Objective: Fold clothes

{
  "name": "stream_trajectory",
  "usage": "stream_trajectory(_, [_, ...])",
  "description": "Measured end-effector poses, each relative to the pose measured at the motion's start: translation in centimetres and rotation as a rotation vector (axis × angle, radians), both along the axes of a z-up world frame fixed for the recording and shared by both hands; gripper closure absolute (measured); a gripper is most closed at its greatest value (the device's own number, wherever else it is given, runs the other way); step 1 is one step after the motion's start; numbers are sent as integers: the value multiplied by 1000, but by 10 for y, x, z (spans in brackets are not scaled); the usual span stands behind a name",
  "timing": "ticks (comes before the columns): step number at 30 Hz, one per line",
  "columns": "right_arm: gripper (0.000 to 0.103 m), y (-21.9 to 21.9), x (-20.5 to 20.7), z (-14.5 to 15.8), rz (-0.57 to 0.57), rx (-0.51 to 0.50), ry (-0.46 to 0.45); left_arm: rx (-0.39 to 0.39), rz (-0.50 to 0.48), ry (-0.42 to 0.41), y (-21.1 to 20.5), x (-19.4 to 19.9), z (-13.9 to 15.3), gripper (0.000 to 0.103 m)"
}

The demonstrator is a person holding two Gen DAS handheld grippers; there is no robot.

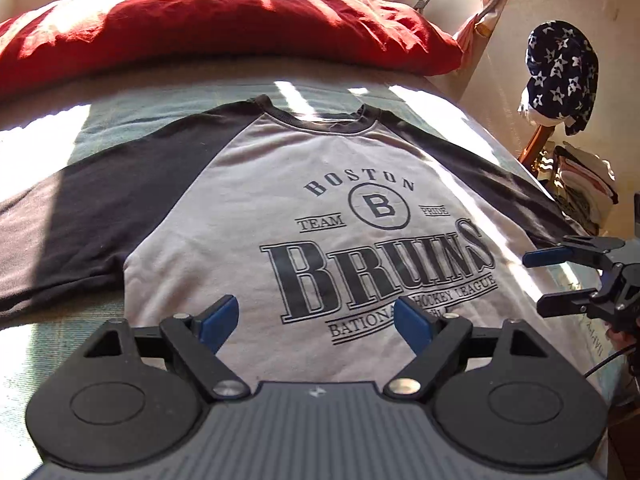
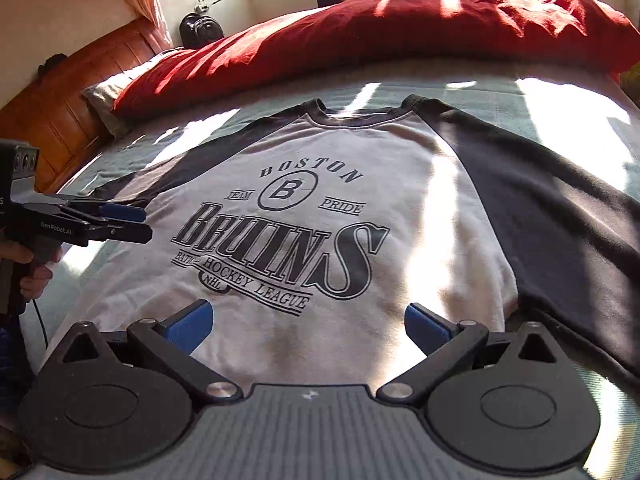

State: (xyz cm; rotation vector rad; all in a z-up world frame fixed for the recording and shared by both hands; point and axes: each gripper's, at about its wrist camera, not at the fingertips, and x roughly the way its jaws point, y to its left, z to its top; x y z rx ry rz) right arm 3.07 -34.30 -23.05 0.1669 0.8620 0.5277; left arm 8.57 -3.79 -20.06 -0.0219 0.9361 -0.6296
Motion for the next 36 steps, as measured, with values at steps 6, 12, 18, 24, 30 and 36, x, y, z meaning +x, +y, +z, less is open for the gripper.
stream_trajectory(6, [0, 51, -16, -17, 224, -103, 13, 68, -107, 89, -39, -17, -30, 18])
stream_trajectory(12, [0, 25, -55, -24, 218, -203, 22, 126, -73, 83, 2, -52, -36, 17])
stream_trajectory(18, [0, 9, -85, -16, 162, -248, 61, 178, -52, 86, 17, -79, -19, 16])
stream_trajectory(24, [0, 35, -101, 6, 177, -257, 29, 125, -153, 43, -10, -111, -1, 16])
stream_trajectory(30, [0, 60, -120, 15, 222, -284, 12, 133, -182, 84, -17, -138, -16, 16])
stream_trajectory(36, [0, 70, -132, -3, 223, -297, 66, 96, -123, 107, 9, -165, -29, 16])
